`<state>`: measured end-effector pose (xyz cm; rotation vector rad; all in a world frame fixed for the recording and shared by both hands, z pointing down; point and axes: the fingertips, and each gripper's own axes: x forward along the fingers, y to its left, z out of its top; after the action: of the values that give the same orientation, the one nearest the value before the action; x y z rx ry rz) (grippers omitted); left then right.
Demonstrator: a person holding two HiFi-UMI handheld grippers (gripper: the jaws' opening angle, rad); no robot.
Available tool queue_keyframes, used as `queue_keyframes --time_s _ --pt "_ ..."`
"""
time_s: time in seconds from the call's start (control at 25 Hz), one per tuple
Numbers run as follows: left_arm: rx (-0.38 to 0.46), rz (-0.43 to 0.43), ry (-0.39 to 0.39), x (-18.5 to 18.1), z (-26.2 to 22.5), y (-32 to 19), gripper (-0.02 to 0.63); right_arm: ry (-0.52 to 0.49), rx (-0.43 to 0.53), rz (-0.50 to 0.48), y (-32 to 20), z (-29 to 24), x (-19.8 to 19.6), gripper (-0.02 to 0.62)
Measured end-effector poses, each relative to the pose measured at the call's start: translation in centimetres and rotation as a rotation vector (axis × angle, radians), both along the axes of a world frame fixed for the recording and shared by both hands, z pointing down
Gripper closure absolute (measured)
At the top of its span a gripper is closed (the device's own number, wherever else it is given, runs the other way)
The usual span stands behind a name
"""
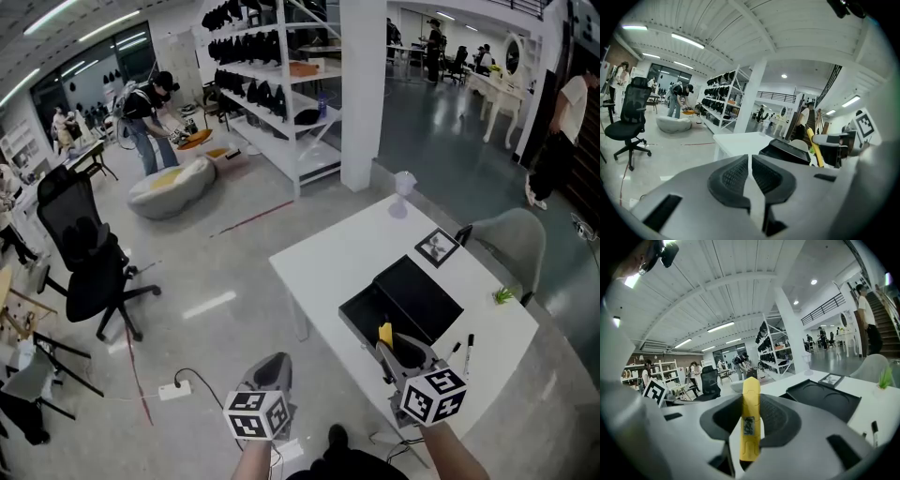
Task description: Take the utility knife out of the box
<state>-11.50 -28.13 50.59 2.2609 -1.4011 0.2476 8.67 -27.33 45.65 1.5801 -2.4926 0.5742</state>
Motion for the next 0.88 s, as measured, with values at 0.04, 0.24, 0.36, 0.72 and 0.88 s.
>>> queue_keyframes --time_s 0.04,0.24,0.36,0.72,0.88 --pt "0.001 -0.001 -0.001 0.0 -0.1 0.0 0.580 -0.002 0.002 -0.001 0.0 0.0 0.0 0.482" --pt "0.008 -0.002 -0.003 0.3 -0.1 0.0 0.580 -0.009 0.011 0.005 0.3 -0.1 0.5 0.482" --pt "0.008 -0.005 -0.006 0.6 -0.4 0.1 0.580 -0.014 0.014 0.010 0.5 -0.4 0.8 0.482" --pt "0.012 -0.010 -0.009 1.2 -0.6 0.2 0.580 -0.015 0.023 0.019 0.6 -0.6 1.7 0.482" --pt "0.009 -0.016 -0.011 1.4 -0.5 0.4 0.580 -0.019 0.026 0.024 0.6 -0.8 2.1 0.482"
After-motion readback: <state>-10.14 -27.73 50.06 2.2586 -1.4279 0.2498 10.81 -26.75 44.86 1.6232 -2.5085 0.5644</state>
